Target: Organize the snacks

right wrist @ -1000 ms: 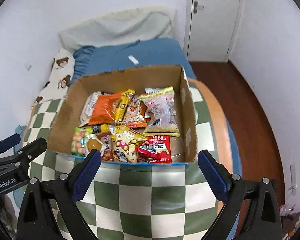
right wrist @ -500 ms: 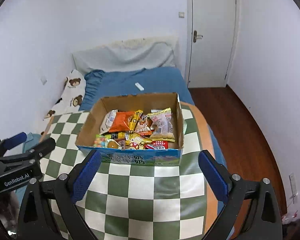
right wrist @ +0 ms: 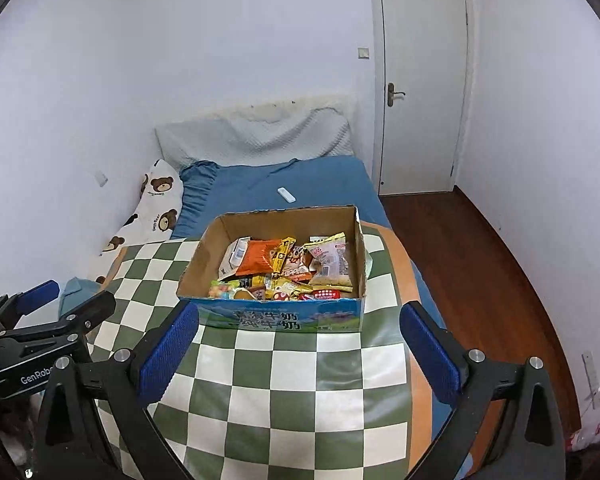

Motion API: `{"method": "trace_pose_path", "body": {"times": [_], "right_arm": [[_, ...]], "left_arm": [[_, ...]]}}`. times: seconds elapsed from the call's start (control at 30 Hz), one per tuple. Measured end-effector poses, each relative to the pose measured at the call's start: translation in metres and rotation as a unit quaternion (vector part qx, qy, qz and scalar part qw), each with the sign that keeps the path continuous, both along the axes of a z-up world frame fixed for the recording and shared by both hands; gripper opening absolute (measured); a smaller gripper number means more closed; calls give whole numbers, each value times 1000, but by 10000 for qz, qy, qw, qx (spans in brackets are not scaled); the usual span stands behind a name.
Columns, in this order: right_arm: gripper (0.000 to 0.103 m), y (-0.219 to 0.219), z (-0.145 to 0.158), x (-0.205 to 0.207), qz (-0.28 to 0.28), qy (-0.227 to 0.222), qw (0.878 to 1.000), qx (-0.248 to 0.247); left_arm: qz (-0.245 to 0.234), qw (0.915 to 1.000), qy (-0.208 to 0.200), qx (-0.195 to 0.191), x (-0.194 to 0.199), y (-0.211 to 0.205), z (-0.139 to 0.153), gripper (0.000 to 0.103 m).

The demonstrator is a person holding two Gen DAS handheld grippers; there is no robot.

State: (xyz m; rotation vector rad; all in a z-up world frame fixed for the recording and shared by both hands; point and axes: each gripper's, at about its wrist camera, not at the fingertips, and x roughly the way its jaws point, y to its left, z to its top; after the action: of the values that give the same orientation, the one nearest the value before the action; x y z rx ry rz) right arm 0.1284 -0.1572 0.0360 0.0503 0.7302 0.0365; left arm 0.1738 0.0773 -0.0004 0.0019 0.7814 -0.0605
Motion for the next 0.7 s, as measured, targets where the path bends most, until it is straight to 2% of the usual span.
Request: {"method": "trace_pose_path", "body": {"times": [0.1,0.17,0.37,0.7], "right_arm": [[103,-1,-3,0,21,79,9999,83],[103,-1,-6,1,31,107,9999,90],[103,1,-15,12,39,153,9999,26],[103,-3,-46,54,-175,304,9994,2]], "left_arm": [[-5,10000,-9,19,0,-1,-1,97],[7,10000,20,-10,-1,-1,-1,102],[59,9999,87,18,15,-5,-9,102],[139,9995,138,229,56,-13,-32,102]]}}
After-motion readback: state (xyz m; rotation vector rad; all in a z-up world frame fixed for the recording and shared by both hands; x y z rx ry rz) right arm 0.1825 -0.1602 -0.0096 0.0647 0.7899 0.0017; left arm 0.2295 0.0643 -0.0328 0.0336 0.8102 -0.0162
